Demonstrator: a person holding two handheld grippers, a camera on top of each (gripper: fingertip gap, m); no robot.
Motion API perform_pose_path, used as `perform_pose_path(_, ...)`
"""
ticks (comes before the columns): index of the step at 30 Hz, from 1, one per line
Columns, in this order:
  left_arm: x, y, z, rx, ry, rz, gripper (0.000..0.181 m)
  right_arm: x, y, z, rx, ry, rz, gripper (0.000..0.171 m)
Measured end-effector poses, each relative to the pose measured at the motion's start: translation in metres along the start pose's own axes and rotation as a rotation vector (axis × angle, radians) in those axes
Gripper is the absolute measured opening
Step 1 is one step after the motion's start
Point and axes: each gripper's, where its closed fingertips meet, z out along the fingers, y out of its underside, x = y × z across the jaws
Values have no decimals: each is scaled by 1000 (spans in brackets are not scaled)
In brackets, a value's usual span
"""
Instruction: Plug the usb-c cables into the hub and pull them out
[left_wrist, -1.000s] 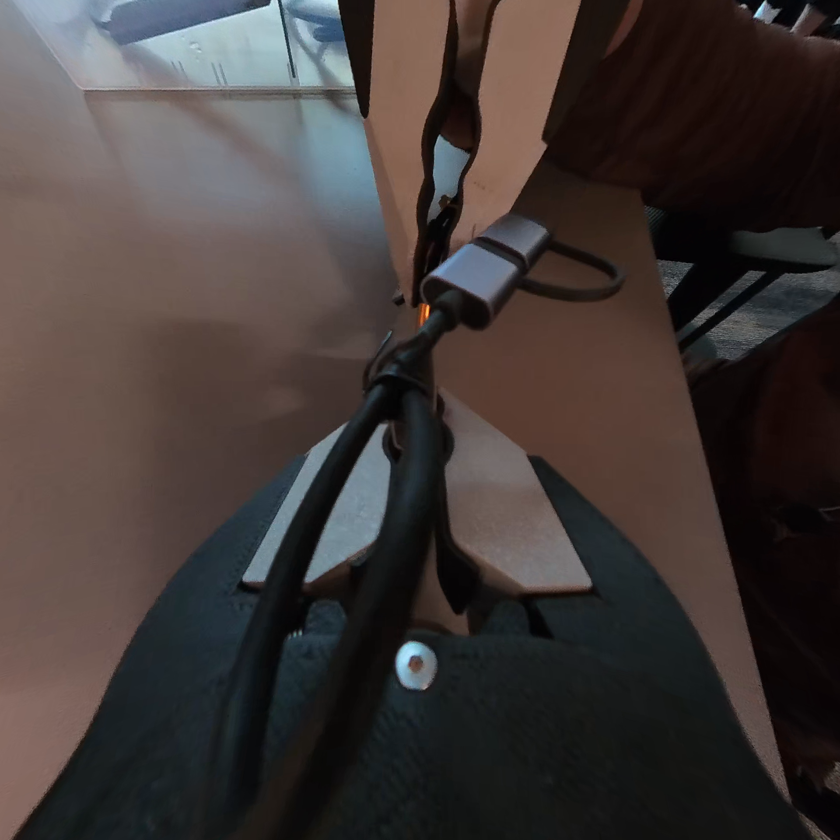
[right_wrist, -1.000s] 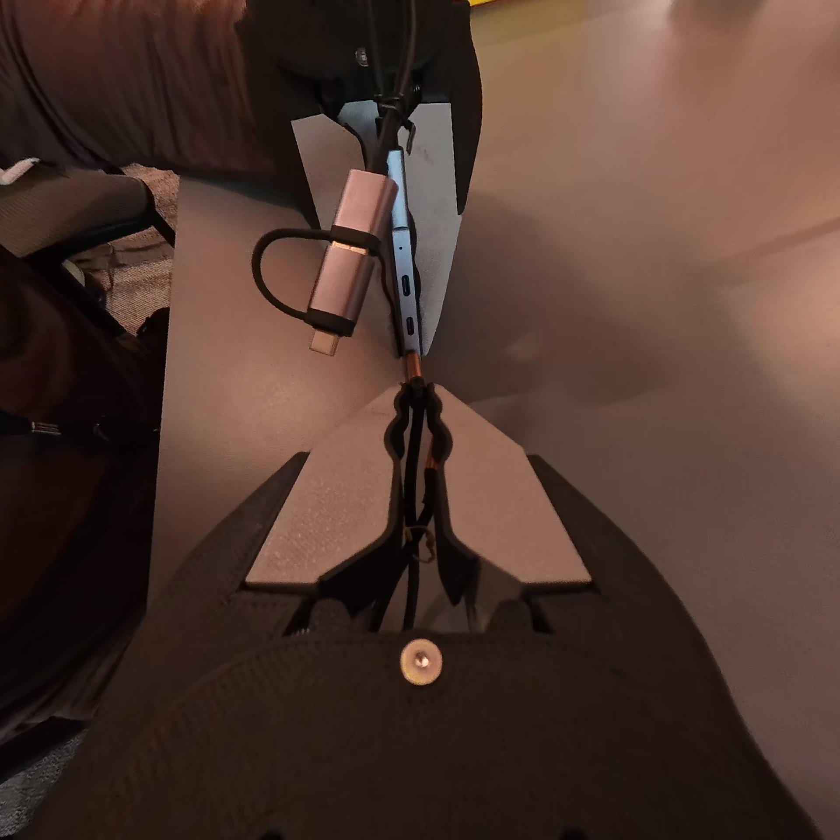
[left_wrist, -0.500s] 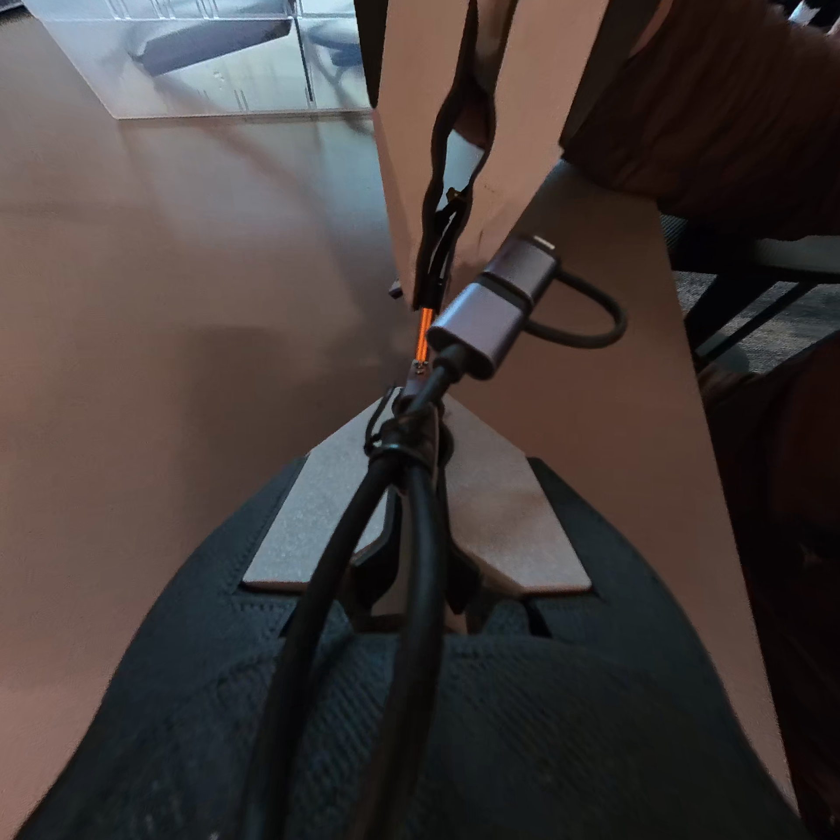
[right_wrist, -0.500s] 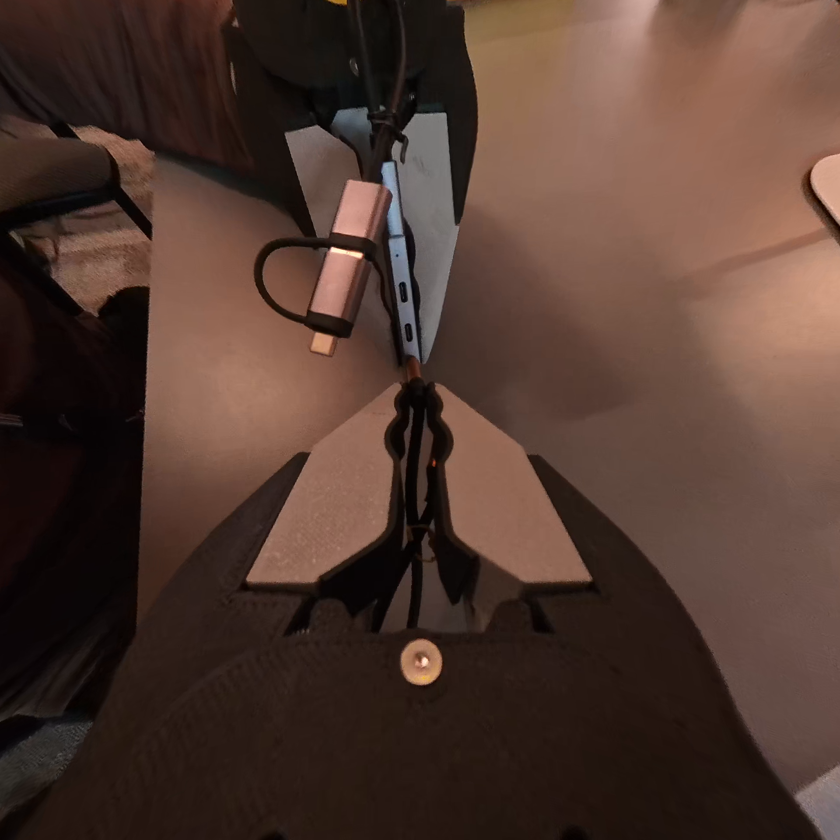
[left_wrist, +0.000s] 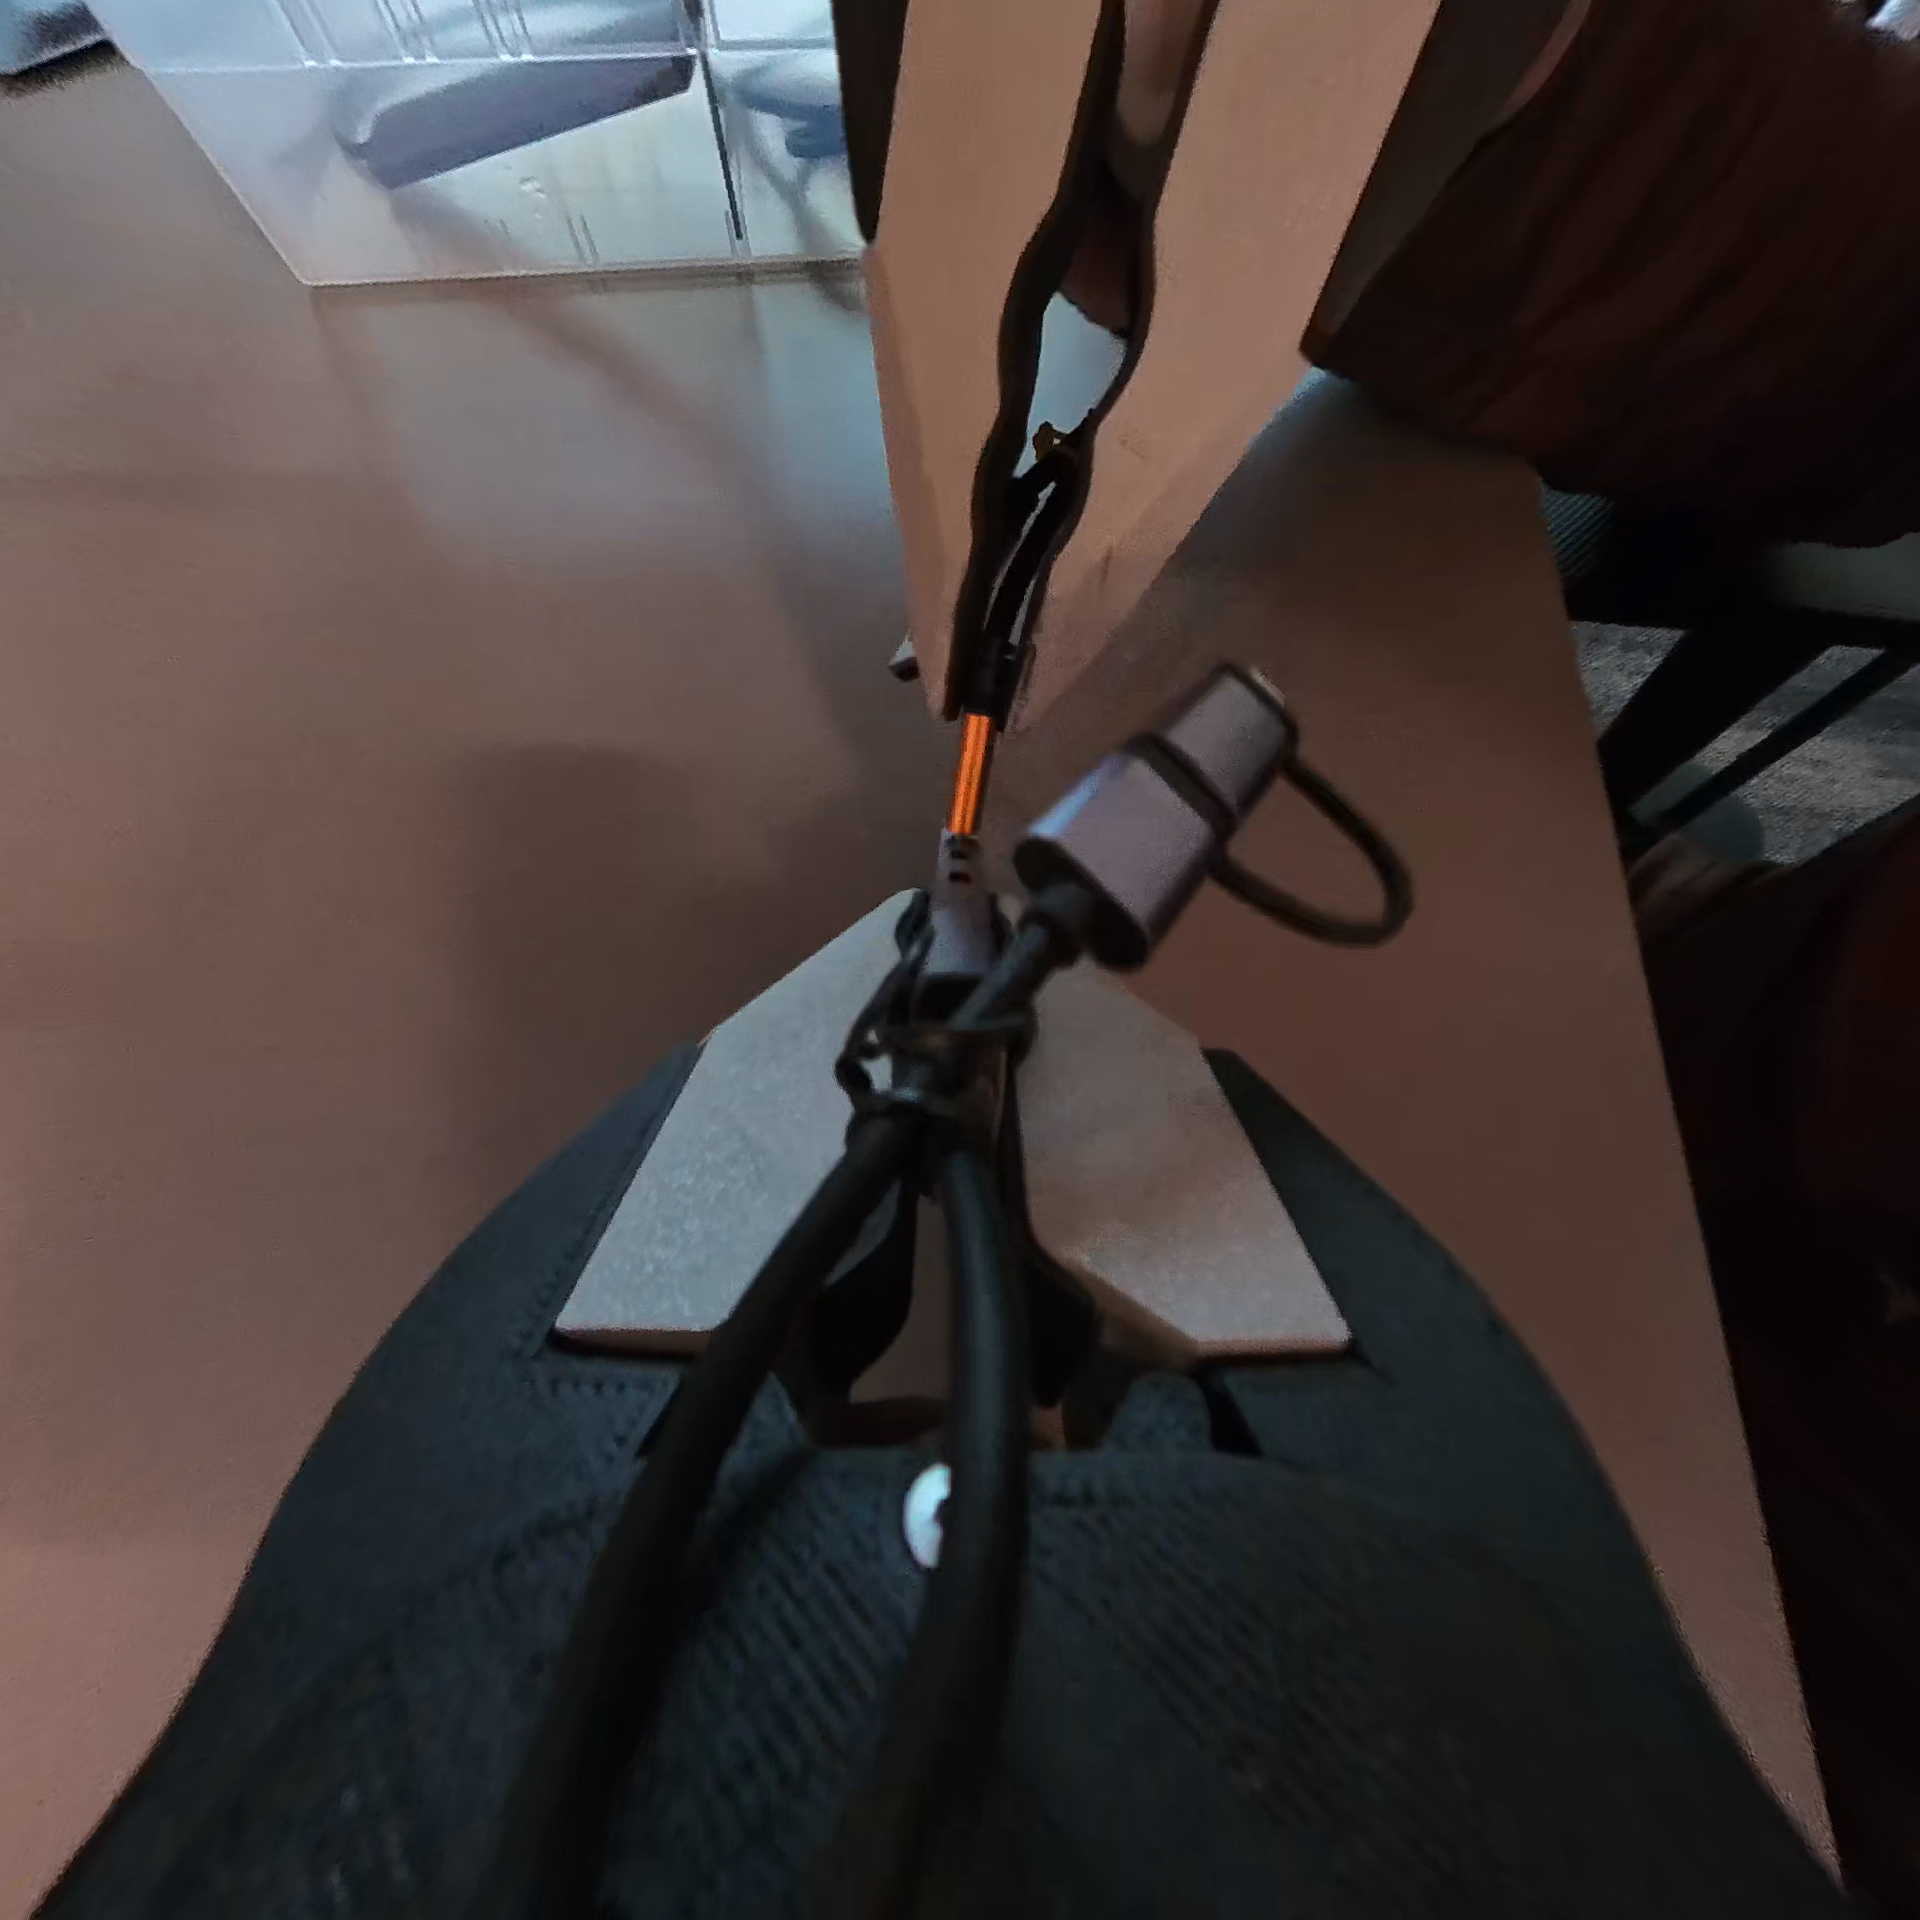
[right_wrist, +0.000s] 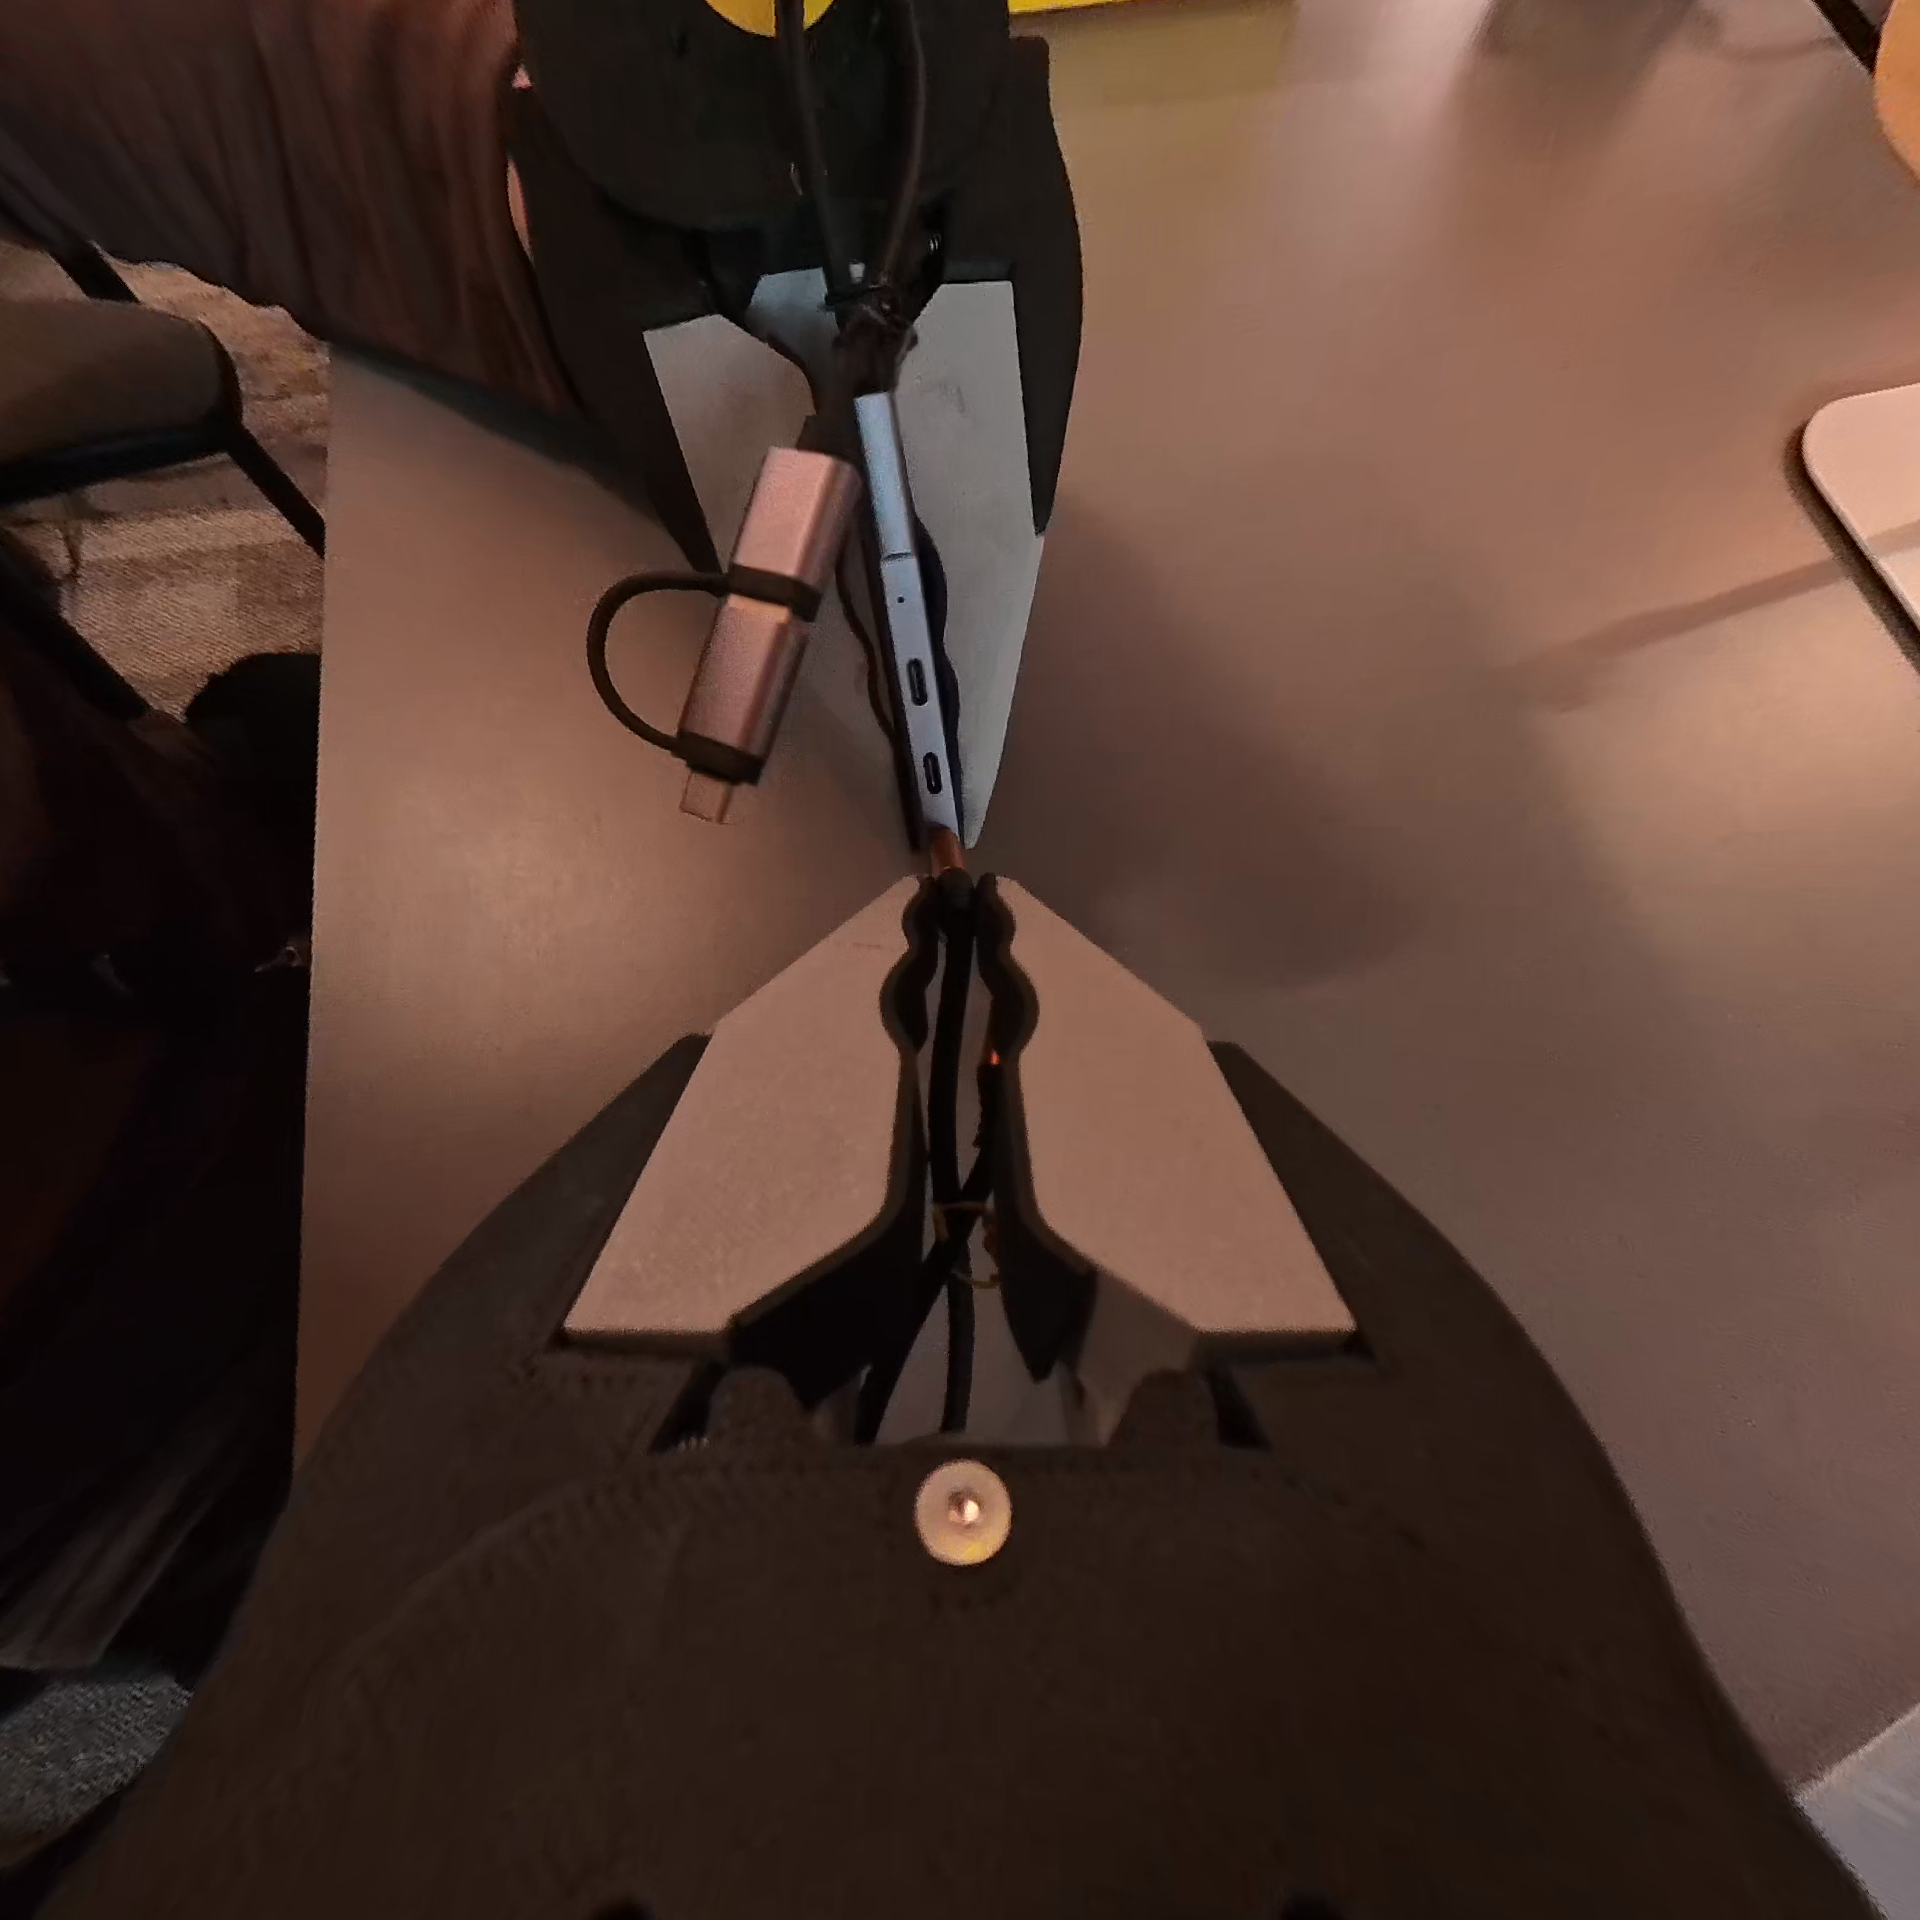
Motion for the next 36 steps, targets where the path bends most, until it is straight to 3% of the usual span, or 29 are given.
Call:
perform_pose_path(25,-6,-2,1,11,-38,-23,5,7,-6,-2,28,6,47,4)
perform_pose_path(28,0,-44,-14,307,123,-217,7,18,-45,-40,244,22,114,4)
perform_pose_path(30,-3,-49,-19,351,161,-279,8,33,-68,-84,391,145,123,31)
perform_pose_path(32,-5,-46,-22,379,201,-347,7,38,-83,-129,530,255,122,33)
perform_pose_path(34,-11,-51,-28,447,272,-470,7,41,-85,-153,586,347,136,34)
perform_pose_path(36,-16,-54,-32,488,292,-518,7,46,-76,-154,523,417,148,39)
